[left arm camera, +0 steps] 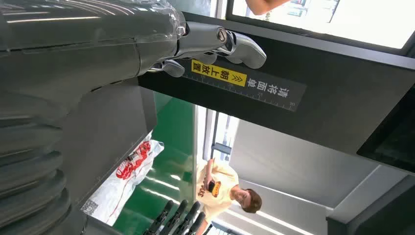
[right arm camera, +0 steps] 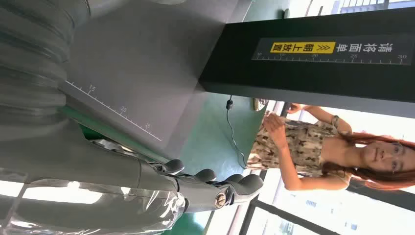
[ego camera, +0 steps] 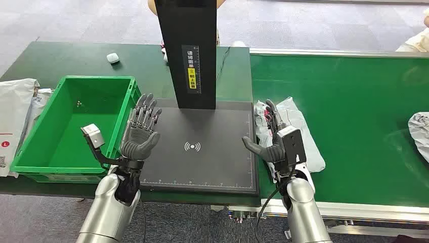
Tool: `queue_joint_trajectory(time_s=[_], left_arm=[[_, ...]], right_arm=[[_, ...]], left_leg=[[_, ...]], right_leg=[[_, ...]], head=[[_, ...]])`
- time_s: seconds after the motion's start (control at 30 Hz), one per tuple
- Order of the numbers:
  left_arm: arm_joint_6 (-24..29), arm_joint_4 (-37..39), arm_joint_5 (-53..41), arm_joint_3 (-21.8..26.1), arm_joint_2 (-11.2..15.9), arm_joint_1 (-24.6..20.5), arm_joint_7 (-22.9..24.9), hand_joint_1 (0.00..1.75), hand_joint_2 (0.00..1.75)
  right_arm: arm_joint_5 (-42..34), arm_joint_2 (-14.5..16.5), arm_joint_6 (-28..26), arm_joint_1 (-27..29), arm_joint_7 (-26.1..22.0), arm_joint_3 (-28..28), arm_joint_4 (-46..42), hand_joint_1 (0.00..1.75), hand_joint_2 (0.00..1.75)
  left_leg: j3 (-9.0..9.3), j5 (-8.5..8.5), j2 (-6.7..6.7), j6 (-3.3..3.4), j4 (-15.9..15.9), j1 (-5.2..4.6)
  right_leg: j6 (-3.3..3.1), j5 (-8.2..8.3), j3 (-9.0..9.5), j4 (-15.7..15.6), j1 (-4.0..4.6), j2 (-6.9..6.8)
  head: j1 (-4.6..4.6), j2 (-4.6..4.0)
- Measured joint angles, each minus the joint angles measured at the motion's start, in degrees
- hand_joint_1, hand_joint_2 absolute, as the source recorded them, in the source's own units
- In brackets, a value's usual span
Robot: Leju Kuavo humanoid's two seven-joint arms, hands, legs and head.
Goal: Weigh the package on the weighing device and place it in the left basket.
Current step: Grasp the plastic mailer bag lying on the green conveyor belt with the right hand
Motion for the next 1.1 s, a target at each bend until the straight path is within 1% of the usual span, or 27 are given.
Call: queue_joint_trajectory(time_s=[0.57, 0.97, 1.03, 1.1], left_arm=[[0.27, 0.07, 0.01, 0.01, 0.09, 0.00, -0.02, 0.00, 1.75], [0.57, 0.24, 0.04, 0.37, 0.82, -0.39, 0.00, 0.00, 1.75], [0.78, -0.11, 0.44, 0.77, 1.00, -0.34, 0.46, 0.00, 1.75], [0.83, -0.92, 1.10, 1.62, 1.27, -0.45, 1.29, 0.00, 1.75]], right_arm=[[0.00, 0.00, -0.02, 0.09, 0.00, 0.00, 0.00, 0.00, 1.75], [0.01, 0.00, -0.02, 0.38, -0.14, 0.00, -0.06, 0.00, 1.75], [0.05, 0.03, 0.08, -0.06, -0.01, 0.02, -0.06, 0.00, 1.75], [0.35, 0.07, 0.11, -1.78, 0.43, 0.05, 0.39, 0.00, 1.75]], left_leg=[[0.00, 0.00, 0.00, 0.00, 0.00, 0.00], [0.00, 0.00, 0.00, 0.00, 0.00, 0.00], [0.00, 0.00, 0.00, 0.00, 0.00, 0.00], [-0.01, 0.01, 0.00, -0.01, 0.00, 0.00]], right_leg=[[0.00, 0.00, 0.00, 0.00, 0.00, 0.00], [0.00, 0.00, 0.00, 0.00, 0.00, 0.00], [0.00, 0.00, 0.02, 0.00, 0.00, 0.00], [0.00, 0.00, 0.02, 0.00, 0.00, -0.01]], head=[[0.01, 0.00], [0.01, 0.00], [0.01, 0.00], [0.02, 0.00]])
